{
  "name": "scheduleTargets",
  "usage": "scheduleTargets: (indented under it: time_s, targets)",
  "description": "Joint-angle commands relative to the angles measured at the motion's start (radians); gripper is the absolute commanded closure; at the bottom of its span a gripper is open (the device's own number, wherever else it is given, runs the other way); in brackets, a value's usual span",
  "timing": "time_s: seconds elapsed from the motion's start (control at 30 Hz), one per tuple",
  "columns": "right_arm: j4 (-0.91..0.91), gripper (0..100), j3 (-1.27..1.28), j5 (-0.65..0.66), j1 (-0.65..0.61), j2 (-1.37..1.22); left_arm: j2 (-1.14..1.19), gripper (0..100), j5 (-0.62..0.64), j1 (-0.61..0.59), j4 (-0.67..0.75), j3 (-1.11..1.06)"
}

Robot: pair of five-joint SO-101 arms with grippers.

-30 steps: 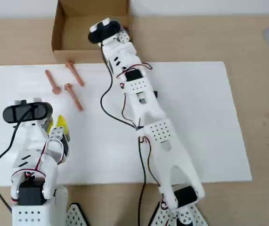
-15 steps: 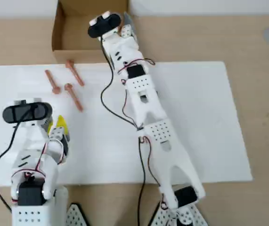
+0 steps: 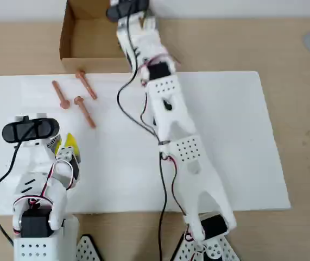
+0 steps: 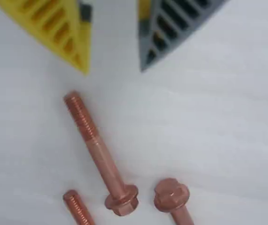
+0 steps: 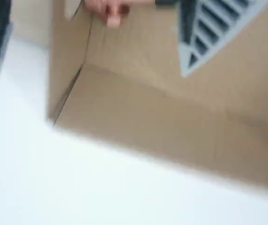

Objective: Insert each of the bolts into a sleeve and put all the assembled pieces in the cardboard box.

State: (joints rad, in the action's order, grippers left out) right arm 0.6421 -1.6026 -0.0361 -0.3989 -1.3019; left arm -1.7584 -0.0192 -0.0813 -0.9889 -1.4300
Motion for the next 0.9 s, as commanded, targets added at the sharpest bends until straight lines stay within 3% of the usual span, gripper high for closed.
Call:
scheduleTargets:
  time_s: [0.0,0.2,0.57,0.87]
  targets:
    - [0.242,70.6,-0.065,-0.107,-0.027,0.309,-0.01,92,0.02,-0.009,0.005,0.012]
    - [0.586,70.6,-0.064,-0.138,-0.042,0.539,-0.01,92,0.02,-0.009,0.005,0.012]
    - [1.138,70.6,-0.065,-0.133,-0.041,0.733,-0.01,92,0.02,-0.009,0.005,0.014]
    - [1.148,70.8,-0.064,-0.028,0.012,0.837,-0.01,92,0.02,-0.011,0.0,0.015]
